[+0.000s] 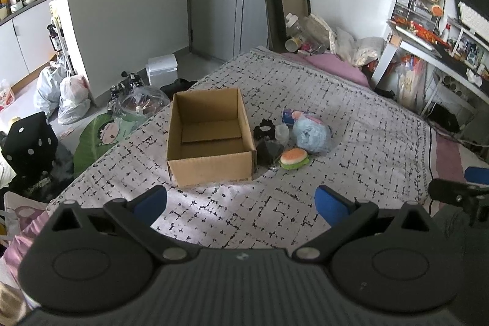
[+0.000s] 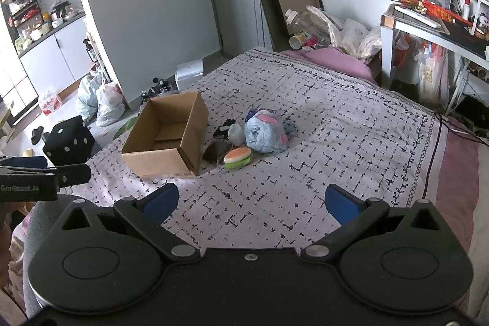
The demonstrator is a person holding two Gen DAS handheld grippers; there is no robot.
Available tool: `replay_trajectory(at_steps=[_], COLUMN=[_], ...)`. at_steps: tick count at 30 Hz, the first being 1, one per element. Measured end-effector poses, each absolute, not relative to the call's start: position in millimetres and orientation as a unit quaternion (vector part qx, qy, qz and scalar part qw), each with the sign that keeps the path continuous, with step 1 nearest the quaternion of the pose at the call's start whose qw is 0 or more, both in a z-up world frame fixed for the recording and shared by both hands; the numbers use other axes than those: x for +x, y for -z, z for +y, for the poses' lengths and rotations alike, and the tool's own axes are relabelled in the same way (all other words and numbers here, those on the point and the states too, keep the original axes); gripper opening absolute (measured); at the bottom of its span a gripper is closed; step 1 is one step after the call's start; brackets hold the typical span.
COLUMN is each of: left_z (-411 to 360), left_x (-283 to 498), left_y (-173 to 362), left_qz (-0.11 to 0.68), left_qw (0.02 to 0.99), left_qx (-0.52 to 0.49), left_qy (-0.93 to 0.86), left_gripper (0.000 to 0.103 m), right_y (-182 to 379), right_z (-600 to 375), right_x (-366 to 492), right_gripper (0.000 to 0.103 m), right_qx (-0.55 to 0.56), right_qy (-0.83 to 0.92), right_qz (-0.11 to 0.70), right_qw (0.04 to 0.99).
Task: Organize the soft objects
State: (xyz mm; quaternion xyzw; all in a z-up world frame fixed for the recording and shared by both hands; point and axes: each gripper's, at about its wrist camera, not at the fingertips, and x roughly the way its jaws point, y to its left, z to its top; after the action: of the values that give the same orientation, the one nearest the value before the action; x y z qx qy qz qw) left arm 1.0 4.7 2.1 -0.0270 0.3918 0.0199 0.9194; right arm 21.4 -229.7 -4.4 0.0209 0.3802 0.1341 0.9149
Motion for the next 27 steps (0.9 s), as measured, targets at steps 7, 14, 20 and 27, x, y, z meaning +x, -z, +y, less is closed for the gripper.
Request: replay_trajectory(at_steps=[7,14,20,27], left_z=[5.7,8.3,7.0,4.6], left_x=[-0.6,-1.9,-0.3,-0.1], left_y=[0.7,0.5,-1.5,-0.9], left_qz=[0.392,0.389,0.385,0.383], left_qw=[0.919,0.92,0.922,0.923], left_qx=[-0.028,-0.033,-0.038,-0.04], left_qy=[-0.025,-0.026,-0.026,-0.022], left_gripper=[0.102,0.102,0.102,0.102], right_y=[10.0,6.2,2.2,1.6], right_z=[-230.3,-228.3,-228.7,-229.6], right_x=[23.7,21.4,21.7,23.3], right_gripper=[0.103,0.103,0.103,0.103], right_qx=[0.024,0.023,0.023,0.023], right_qy=[-0.135,-0.134,-0.133,-0.132], right_qz=[0.385,0.383,0.379,0.379], right_qw=[0.913,0.914,0.915,0.916])
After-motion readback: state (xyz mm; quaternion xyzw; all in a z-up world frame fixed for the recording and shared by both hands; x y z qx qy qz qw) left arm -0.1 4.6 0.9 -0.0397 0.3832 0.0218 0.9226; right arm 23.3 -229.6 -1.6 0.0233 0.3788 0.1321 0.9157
